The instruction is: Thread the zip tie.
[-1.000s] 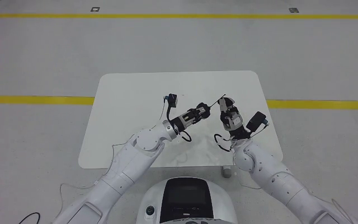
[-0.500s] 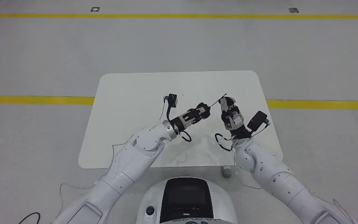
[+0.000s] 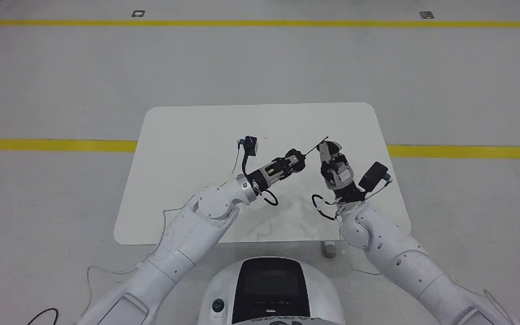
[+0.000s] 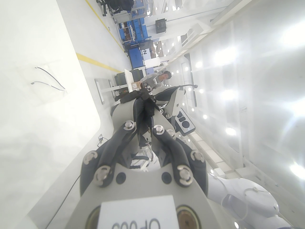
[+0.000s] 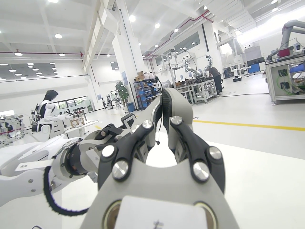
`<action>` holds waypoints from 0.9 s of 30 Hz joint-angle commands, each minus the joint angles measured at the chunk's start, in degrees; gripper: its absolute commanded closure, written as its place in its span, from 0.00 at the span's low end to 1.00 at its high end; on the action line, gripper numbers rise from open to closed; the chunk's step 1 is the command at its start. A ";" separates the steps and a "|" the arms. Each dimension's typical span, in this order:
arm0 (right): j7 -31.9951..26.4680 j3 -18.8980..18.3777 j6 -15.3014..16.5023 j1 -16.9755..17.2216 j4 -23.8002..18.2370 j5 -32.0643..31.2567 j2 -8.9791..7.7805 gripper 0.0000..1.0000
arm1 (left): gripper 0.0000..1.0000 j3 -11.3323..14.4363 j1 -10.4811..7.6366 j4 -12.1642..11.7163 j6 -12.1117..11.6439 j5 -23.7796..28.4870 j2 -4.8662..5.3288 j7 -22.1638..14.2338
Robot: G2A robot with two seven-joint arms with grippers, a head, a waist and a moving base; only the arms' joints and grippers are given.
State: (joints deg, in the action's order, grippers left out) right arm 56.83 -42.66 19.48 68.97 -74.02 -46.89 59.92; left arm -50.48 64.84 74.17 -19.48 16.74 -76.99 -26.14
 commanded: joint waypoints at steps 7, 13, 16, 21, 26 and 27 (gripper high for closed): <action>-0.31 0.10 0.00 -0.17 0.38 0.21 0.15 1.00 | 1.00 0.00 0.00 0.00 0.00 0.00 0.00 0.00; -0.33 0.25 0.00 -0.31 0.78 0.41 0.28 1.00 | 1.00 0.00 0.00 0.00 0.00 0.00 0.00 0.00; -0.46 0.40 0.00 -0.34 0.97 0.41 0.34 1.00 | 1.00 0.00 0.00 0.00 0.00 0.00 0.00 0.00; -0.56 0.53 0.00 -0.44 1.29 0.61 0.39 1.00 | 1.00 0.00 0.00 0.00 0.00 0.00 0.00 0.00; -0.56 0.70 0.00 -0.50 1.52 0.98 0.43 1.00 | 1.00 0.00 0.00 0.00 0.00 0.00 0.00 0.00; -0.56 0.75 0.00 -0.53 1.57 1.02 0.43 1.00 | 1.00 0.00 0.00 0.00 0.00 0.00 0.00 0.00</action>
State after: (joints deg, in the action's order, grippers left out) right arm 56.28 -41.96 19.48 68.47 -72.48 -45.91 60.34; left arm -50.48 64.84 74.17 -19.48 16.74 -76.99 -26.14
